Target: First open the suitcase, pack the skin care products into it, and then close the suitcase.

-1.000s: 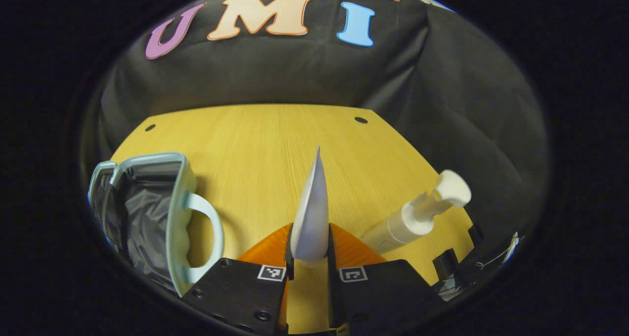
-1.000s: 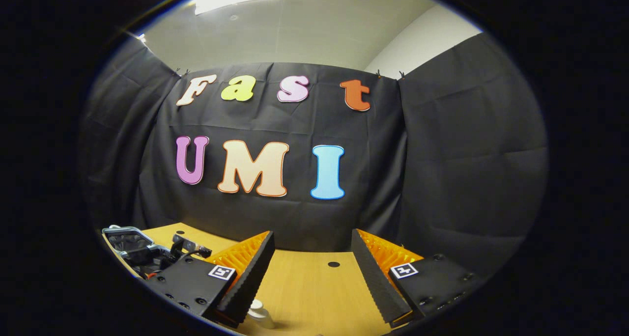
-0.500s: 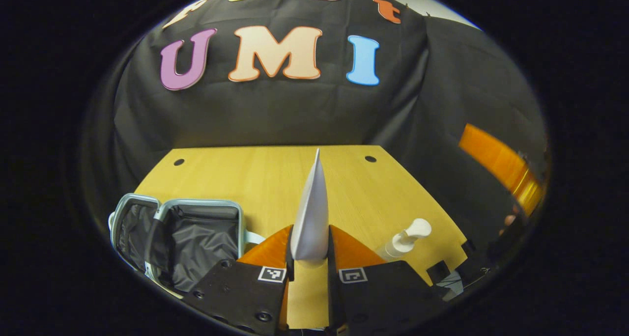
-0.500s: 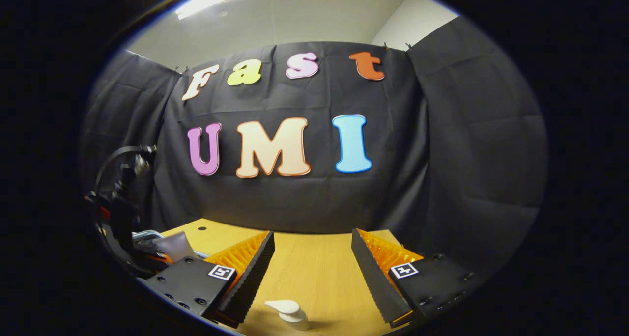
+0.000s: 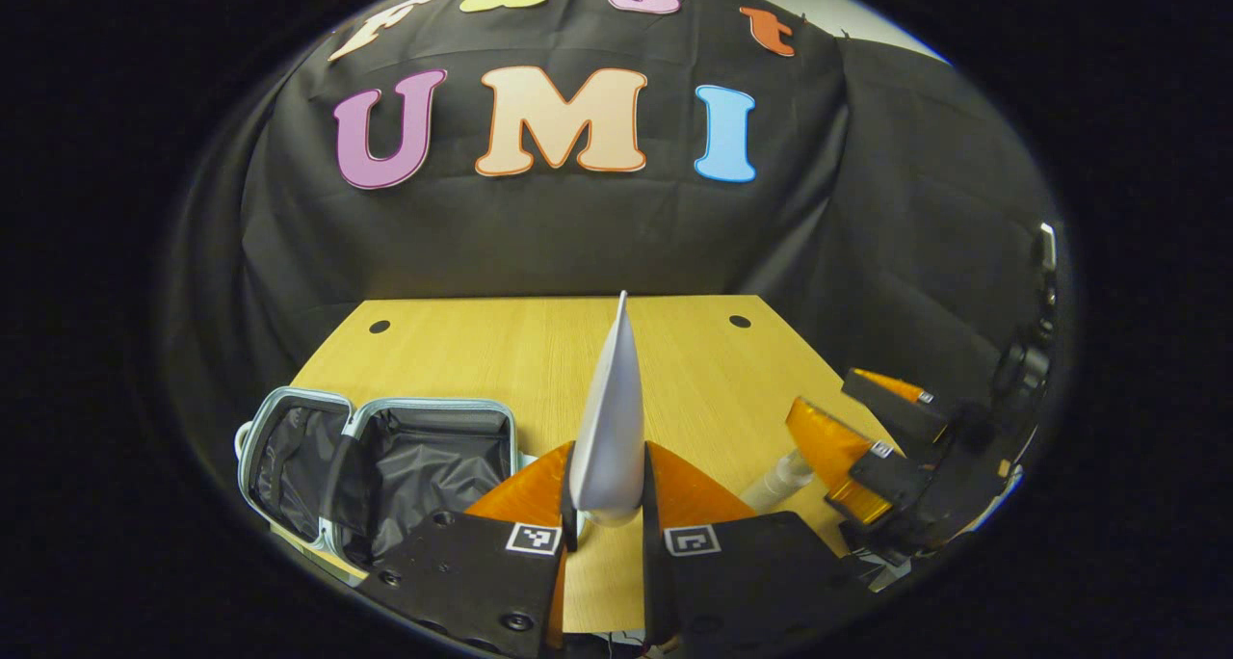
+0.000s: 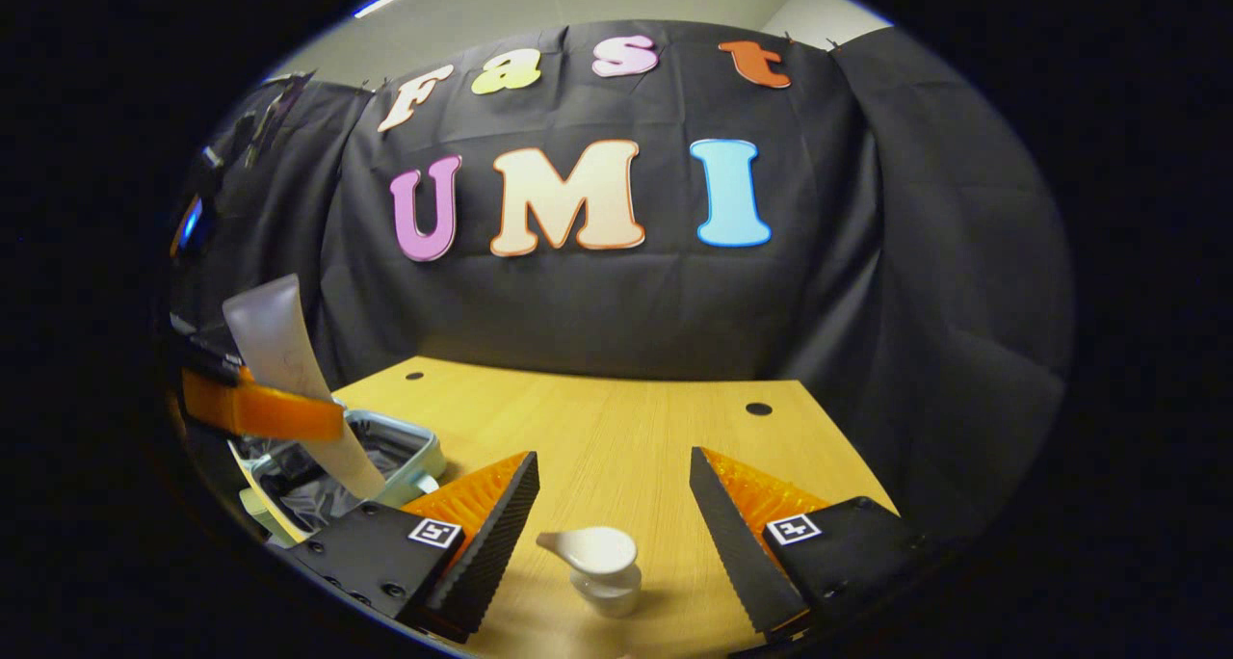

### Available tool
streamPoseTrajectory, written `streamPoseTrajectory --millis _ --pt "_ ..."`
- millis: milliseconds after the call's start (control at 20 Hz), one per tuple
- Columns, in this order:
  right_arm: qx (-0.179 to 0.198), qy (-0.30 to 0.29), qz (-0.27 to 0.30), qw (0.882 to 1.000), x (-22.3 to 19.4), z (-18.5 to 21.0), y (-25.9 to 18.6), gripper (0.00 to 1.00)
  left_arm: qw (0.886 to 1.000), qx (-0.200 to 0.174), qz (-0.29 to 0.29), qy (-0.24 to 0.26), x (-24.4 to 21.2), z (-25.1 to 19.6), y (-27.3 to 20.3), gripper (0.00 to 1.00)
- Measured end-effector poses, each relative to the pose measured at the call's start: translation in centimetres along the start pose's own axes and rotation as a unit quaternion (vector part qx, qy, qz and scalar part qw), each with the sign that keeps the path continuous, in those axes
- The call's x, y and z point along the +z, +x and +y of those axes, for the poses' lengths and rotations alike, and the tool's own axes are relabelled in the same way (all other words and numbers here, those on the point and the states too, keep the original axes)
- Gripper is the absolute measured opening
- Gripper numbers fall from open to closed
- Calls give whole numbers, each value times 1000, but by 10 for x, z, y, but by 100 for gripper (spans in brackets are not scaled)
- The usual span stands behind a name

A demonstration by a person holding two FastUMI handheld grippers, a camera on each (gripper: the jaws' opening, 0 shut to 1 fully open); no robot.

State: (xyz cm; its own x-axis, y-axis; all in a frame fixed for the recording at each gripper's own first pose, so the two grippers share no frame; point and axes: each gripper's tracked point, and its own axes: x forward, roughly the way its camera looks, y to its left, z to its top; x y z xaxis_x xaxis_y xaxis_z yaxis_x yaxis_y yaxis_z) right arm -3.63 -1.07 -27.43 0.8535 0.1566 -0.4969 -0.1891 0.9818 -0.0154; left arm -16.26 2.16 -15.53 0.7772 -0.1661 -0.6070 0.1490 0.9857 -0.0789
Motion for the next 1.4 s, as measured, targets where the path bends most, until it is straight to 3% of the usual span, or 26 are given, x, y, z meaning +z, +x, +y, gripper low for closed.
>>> streamPoseTrajectory --millis 500,600,700,750,1000,1250,1400 --pt "17 -31 93 995 -101 -1 8 99 1000 27 7 1 -2 15 -13 24" --pt "19 -37 100 994 -111 -2 10 94 999 37 8 -1 -5 22 -16 24" --pt "25 -34 99 994 -114 -3 12 78 999 47 11 -6 -9 29 -19 24" --pt "31 -32 102 994 -114 -3 11 60 998 54 15 -7 -12 34 -20 24" --pt "52 -10 78 996 -70 8 5 58 993 106 50 -8 -35 88 -25 24" --pt "44 24 39 998 -12 19 -4 58 979 153 134 -6 -84 165 -20 24" --pt "37 35 26 998 6 30 -11 58 971 157 180 -17 -115 196 -11 25"
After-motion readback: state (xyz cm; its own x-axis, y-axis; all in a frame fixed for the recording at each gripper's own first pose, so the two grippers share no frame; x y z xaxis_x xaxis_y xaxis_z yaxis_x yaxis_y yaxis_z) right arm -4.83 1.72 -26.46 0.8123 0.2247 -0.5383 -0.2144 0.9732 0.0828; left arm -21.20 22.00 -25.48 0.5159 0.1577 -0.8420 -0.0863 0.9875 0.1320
